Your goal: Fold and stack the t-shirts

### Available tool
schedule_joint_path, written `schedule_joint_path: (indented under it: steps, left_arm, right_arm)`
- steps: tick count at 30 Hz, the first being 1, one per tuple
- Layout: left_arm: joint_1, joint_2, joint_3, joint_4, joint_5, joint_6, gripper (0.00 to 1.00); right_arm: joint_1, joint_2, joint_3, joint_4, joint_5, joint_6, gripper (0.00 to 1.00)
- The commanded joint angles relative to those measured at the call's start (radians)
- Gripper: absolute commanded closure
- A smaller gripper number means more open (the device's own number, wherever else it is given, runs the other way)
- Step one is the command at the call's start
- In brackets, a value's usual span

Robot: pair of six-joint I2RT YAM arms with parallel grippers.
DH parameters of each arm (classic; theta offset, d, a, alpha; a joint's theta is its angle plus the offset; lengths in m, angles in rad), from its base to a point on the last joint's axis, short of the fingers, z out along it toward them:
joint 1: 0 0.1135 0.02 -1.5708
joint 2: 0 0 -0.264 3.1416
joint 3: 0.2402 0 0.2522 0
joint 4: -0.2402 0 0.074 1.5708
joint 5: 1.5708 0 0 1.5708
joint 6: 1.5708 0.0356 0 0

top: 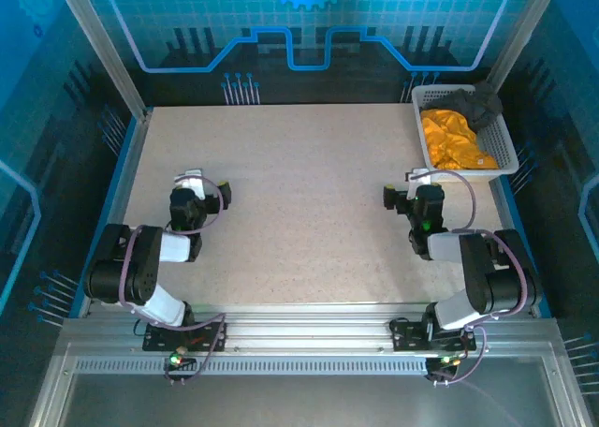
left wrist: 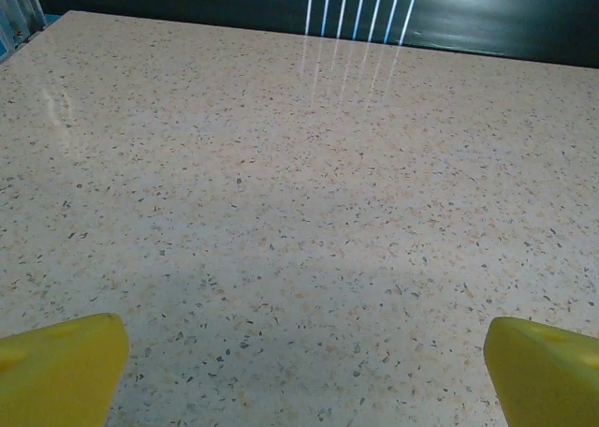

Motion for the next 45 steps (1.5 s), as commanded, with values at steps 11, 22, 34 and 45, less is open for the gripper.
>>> schedule_joint_path:
  steps: [11, 22, 34, 45]
  left_arm:
    - [-0.006, -0.008, 0.000, -0.001, 0.001, 0.020, 0.01]
    - [-0.006, -0.007, 0.000, -0.003, 0.001, 0.019, 0.01]
    - [-0.082, -0.499, 0.511, -1.182, -0.228, -0.753, 0.01]
    - [-0.362, -0.220, 0.854, -1.245, 0.255, -0.718, 0.01]
  right_arm:
    - [-0.009, 0.004, 0.005, 0.021, -0.014, -0.008, 0.00]
    - [-0.007, -0.021, 0.015, -0.001, -0.017, -0.019, 0.00]
    - [-0.143, -0.349, 0.656, -1.140, 0.119, 0.562, 0.00]
    - [-0.387, 0.199, 1.065, -1.239, -0.105, 0.677, 0.02]
